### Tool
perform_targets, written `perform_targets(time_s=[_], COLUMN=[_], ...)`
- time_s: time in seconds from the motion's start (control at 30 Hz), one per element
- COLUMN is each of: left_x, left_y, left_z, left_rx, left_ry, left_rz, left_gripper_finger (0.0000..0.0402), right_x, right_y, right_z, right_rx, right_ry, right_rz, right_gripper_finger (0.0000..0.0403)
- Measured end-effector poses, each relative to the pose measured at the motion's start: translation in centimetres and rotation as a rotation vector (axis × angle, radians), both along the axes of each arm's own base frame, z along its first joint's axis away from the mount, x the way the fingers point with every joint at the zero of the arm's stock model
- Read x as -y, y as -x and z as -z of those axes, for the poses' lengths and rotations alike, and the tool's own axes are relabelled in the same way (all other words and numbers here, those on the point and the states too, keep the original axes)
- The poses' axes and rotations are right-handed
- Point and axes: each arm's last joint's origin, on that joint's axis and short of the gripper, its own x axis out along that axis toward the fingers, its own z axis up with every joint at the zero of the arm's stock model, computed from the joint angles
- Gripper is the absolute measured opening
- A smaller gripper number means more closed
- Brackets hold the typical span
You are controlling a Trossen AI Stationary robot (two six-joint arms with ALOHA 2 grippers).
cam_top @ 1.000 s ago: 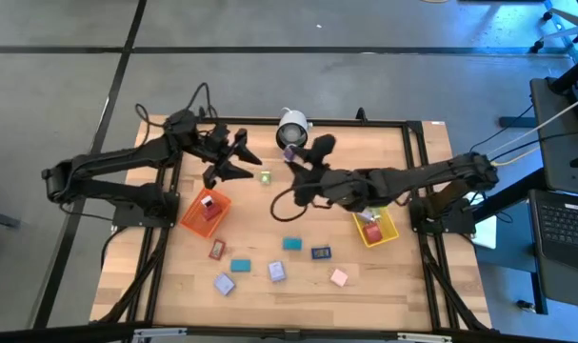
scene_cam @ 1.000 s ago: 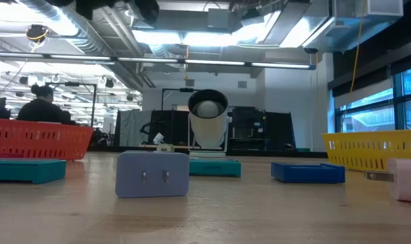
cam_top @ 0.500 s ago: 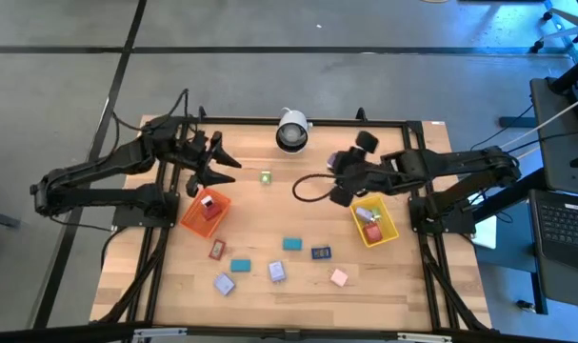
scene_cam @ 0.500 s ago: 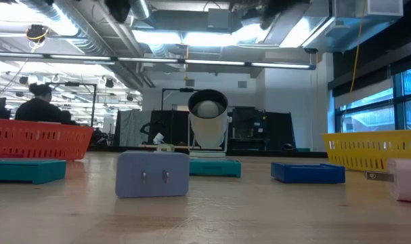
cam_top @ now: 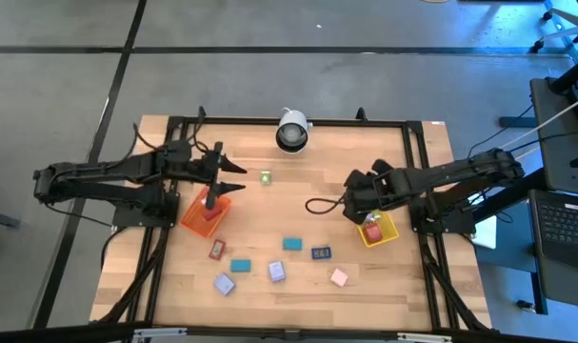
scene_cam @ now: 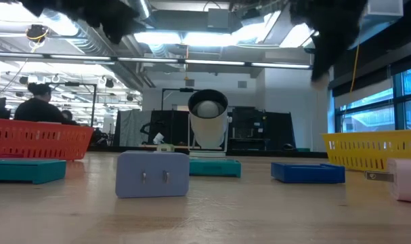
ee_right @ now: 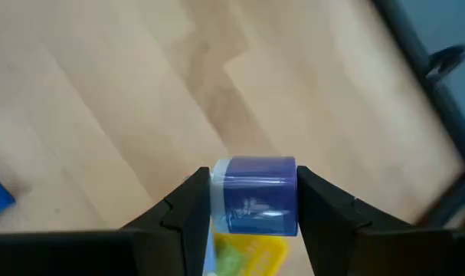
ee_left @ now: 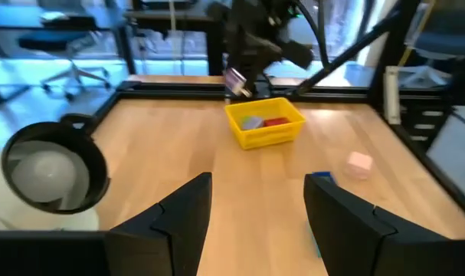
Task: Pick & Place Office items
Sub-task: Put the violet charger adapter into the yellow basket
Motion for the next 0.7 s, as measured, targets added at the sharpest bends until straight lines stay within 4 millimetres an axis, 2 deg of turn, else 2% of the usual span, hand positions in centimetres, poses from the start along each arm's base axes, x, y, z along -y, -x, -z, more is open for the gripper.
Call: perform_targets(time_s=[0.17, 0.3, 0.47, 0.7], left_x=[0.2, 0.4, 0.8, 1.7], left_y=[-0.1, 0.0, 0.0, -0.2], left_z=[2.0, 2.6, 2.6, 2.0], left_rx=[0.057, 0.101, 0.102, 0.169], left_ry=[-0.033, -0.035, -0.016, -0.072], left_rz=[-0.054, -0.042, -0.024, 0.019], left_gripper_finger=[0.0203, 0.0203, 0.0203, 0.0203], right_x=[0.0, 0.0, 0.1, -0.3], right_y=[1.8, 2.9, 4.7, 6.8], right_z=[3.5, 3.9, 4.2, 6.4], right_rx=[0.077, 0.190, 0.228, 0.256], right_ry=[-0.038, -0.042, -0.049, -0.091], right_rz=[0.039, 0.051, 0.072, 0.094], right_gripper_finger=[0.0159, 0.0159, 0.0159, 0.0159])
